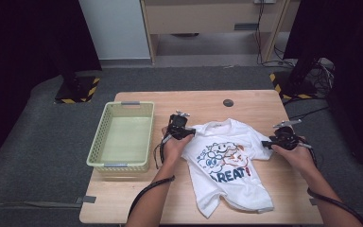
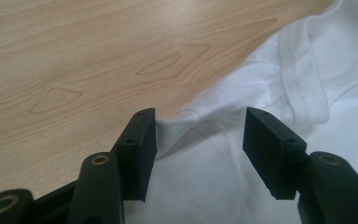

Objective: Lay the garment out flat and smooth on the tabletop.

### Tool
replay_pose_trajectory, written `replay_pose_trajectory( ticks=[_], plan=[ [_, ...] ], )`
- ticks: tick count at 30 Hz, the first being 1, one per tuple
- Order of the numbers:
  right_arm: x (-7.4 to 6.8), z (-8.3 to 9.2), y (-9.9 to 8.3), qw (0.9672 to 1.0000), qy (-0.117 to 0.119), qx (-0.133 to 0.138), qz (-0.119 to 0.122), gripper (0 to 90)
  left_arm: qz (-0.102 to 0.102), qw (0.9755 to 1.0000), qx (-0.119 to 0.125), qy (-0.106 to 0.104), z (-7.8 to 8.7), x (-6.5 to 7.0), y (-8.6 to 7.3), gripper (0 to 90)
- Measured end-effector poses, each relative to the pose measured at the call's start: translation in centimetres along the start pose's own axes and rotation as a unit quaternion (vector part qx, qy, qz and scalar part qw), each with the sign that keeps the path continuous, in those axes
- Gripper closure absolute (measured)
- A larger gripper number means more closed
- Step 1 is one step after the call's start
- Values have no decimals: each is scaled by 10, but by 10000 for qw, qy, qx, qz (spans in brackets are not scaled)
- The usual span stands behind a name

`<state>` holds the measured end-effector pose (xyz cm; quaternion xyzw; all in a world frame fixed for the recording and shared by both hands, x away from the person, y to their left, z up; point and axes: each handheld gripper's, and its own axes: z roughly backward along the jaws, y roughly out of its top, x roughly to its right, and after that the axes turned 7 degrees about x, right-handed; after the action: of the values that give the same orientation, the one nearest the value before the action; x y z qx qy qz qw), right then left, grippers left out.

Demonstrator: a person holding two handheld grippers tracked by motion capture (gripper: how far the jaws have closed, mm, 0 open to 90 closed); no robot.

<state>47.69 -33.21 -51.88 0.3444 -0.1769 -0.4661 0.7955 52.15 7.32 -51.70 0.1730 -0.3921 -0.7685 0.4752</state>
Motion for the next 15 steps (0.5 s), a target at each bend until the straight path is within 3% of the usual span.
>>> replay_pose_trajectory(
  ticks=[3, 5, 8, 11, 15],
  plan=[
    [-2, 0, 2, 9999, 92, -68, 112, 699, -55, 9999, -80, -35, -4, -1, -1, 479],
    [-4, 0, 4, 9996, 182, -124, 174, 776, -267, 9996, -113, 12, -5, 0, -1, 552],
    [-6, -1, 7, 9990, 193, -197, 339, 866, -332, 9993, -155, 60, -7, 0, 1, 699],
    [-8, -2, 11, 9988, 151, -239, 396, 877, -376, 9990, -230, 38, -10, 1, 5, 840],
    [-5, 1, 19, 9986, 21, -224, 471, 879, -343, 9990, -274, 60, -15, 3, 13, 873]
  ],
)
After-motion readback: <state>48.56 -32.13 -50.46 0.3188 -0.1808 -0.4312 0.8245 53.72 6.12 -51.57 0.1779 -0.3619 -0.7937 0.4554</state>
